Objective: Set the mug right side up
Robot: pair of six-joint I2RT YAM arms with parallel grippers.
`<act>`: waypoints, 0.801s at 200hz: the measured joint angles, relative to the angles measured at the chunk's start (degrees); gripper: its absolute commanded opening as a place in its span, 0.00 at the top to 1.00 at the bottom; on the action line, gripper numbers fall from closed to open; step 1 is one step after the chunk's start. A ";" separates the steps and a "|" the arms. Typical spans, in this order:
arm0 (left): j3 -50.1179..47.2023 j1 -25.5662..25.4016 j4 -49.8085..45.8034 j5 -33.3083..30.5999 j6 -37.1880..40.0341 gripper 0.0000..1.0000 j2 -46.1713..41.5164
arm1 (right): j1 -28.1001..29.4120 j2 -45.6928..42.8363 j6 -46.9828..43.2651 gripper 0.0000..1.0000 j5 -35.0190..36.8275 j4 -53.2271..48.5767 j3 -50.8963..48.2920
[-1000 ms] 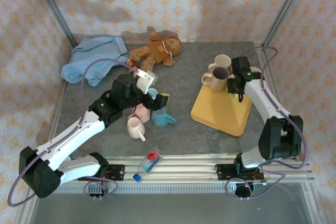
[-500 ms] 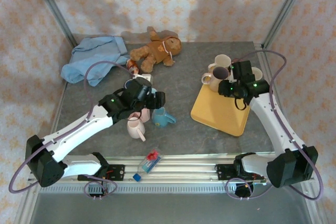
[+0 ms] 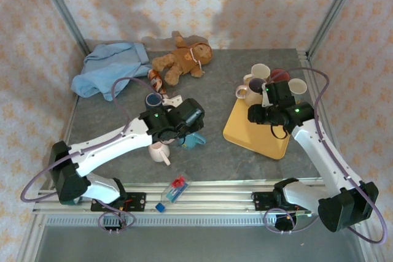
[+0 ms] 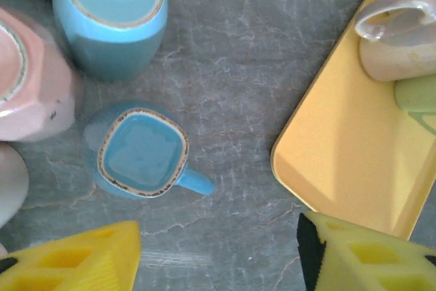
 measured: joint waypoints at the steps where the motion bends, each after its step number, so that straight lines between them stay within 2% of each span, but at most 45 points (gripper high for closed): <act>1: 0.00 0.00 0.00 0.00 0.00 0.47 0.00 | 0.00 0.00 0.02 0.60 0.11 -0.02 0.00; 40: 5.73 -2.64 -4.52 1.42 -15.13 0.49 7.96 | 0.00 0.20 0.61 0.59 1.57 -0.39 0.00; 69: 10.54 -4.22 -7.80 3.13 -23.63 0.48 13.77 | 0.00 0.42 0.79 0.59 1.55 -0.35 -0.76; 118: 12.50 -5.53 -10.82 4.79 -33.07 0.54 19.19 | 0.00 -0.11 0.74 0.58 1.53 -0.33 -3.93; 160: 13.70 -5.62 -13.57 4.74 -36.92 0.56 20.79 | 0.00 -0.55 0.74 0.57 0.55 0.04 -5.20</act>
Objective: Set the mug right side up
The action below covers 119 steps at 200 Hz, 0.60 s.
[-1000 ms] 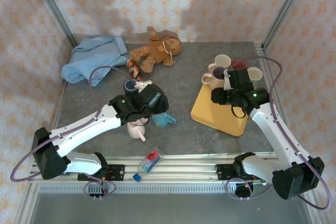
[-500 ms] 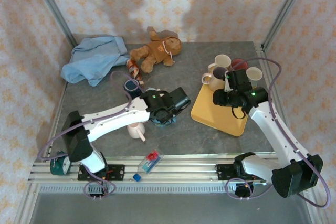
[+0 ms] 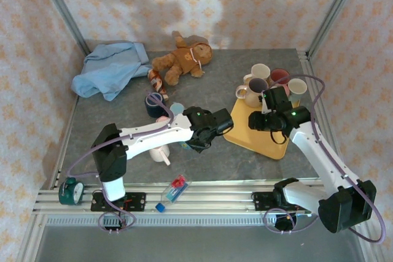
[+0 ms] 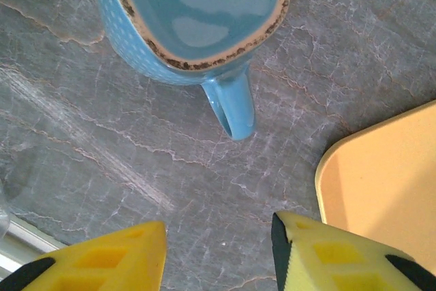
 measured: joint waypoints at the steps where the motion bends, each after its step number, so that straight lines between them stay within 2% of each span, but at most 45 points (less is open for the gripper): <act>1: 0.04 0.00 -0.07 0.00 -0.02 0.56 0.09 | 0.00 -0.02 0.00 0.57 -0.02 0.02 0.00; 119: 4.13 3.78 -0.85 0.42 -0.15 0.57 5.97 | 0.00 -0.28 -0.66 0.57 -1.01 2.23 -1.77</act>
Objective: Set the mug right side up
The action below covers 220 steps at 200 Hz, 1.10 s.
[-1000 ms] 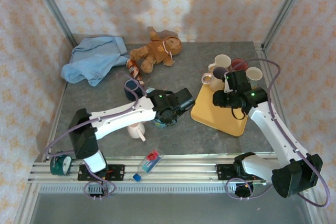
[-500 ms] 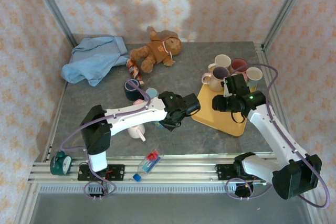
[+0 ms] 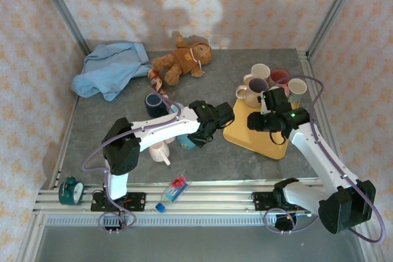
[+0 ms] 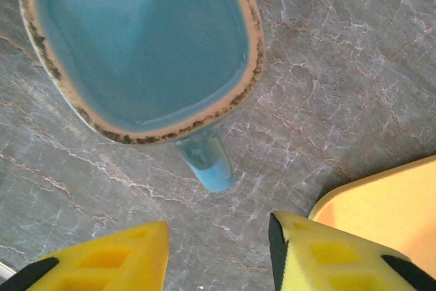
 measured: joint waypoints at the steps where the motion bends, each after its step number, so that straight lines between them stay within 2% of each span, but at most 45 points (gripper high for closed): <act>1: 0.00 0.00 -0.02 0.07 0.00 0.57 0.00 | 0.00 0.00 0.00 0.57 -0.02 0.02 -0.02; 89: -0.92 0.07 -0.07 1.29 -2.75 0.59 1.05 | -0.02 -0.15 -0.02 0.57 -0.44 0.04 -0.20; 220: -2.14 2.67 0.66 2.03 -2.97 0.63 3.02 | -0.59 -1.44 -0.24 0.56 -1.05 0.37 -0.31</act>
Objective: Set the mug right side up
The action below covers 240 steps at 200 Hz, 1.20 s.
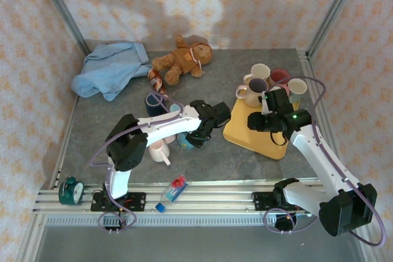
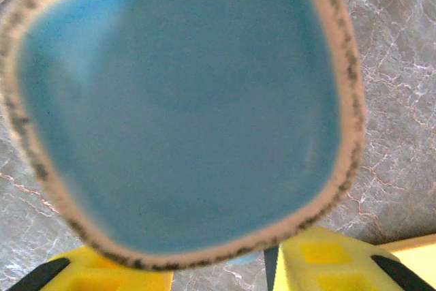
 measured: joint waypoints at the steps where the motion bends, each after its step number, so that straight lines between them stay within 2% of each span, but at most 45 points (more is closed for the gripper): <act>1: -0.04 0.00 0.02 0.02 0.02 0.63 0.00 | 0.00 0.00 0.00 0.56 0.02 0.00 0.00; 76: 0.31 0.00 0.00 0.37 -0.02 0.70 4.33 | -0.92 -1.73 0.00 0.57 -0.02 0.00 -0.39; 105: 0.31 0.00 -0.02 0.35 -0.02 0.78 4.44 | -1.22 -2.03 0.00 0.57 -0.39 0.00 -0.72; 174: 0.28 0.00 -0.76 0.13 0.72 0.90 4.33 | -1.60 -2.29 0.02 0.57 -0.68 0.00 -0.74; 220: 4.00 -0.09 -3.23 -0.76 7.34 0.98 3.80 | -1.66 -2.69 0.50 0.57 -1.53 0.00 -0.74; 240: 6.25 -0.79 -3.39 -2.58 11.37 0.98 2.38 | -1.70 -2.97 1.49 0.57 -2.36 -0.04 -0.70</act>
